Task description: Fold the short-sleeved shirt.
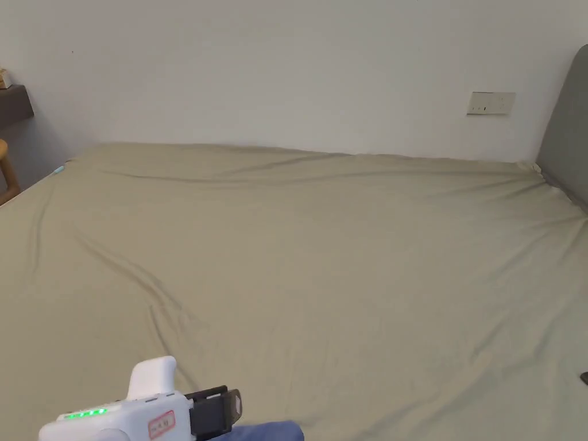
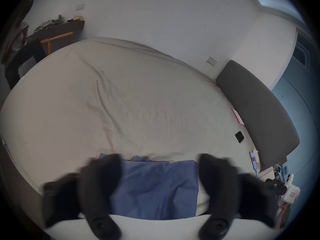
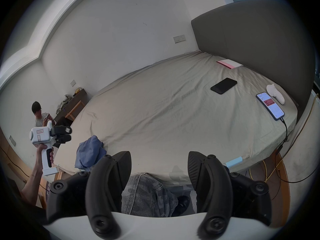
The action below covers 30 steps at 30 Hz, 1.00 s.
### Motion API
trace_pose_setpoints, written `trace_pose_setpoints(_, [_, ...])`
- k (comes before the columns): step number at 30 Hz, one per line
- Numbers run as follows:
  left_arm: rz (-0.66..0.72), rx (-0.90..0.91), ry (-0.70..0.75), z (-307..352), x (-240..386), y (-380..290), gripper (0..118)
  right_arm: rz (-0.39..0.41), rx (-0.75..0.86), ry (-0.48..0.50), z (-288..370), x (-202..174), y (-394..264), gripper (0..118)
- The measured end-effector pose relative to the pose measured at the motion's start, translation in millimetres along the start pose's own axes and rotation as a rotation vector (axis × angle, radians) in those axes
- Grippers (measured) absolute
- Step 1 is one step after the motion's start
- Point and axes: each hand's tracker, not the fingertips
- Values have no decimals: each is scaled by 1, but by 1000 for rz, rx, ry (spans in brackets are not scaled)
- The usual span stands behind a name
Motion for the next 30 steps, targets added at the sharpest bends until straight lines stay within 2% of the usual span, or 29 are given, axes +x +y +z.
trace_pose_setpoints(1, [-16,-3,-1,-7,7,-8,49,4,-5,0,-2,0,-2,74])
trace_pose_setpoints(2, [-57,-54,29,-20,16,-18,35,8,-9,-2,-3,0,-3,74])
trace_pose_setpoints(6, [-123,-198,-35,-75,50,-60,35,6,-11,-1,-2,0,-6,74])
trace_pose_setpoints(10, [-217,-262,26,-118,79,-104,35,2,-1,-13,6,1,-6,74])
trace_pose_setpoints(13, [-283,-145,62,-104,99,-111,35,-7,6,-23,13,7,-5,74])
trace_pose_setpoints(18, [-108,-153,-113,-78,78,-89,35,-41,16,-34,14,10,-1,74])
trace_pose_setpoints(21, [-23,-37,-157,-40,51,-58,35,-41,39,-25,14,2,4,74])
trace_pose_setpoints(25, [-6,150,-108,35,10,-10,35,66,80,-22,9,-26,20,74])
trace_pose_setpoints(29, [25,312,-25,113,-36,17,50,188,132,38,0,-69,36,74])
trace_pose_setpoints(30, [37,332,-10,128,-44,18,59,208,146,57,-2,-79,38,74])
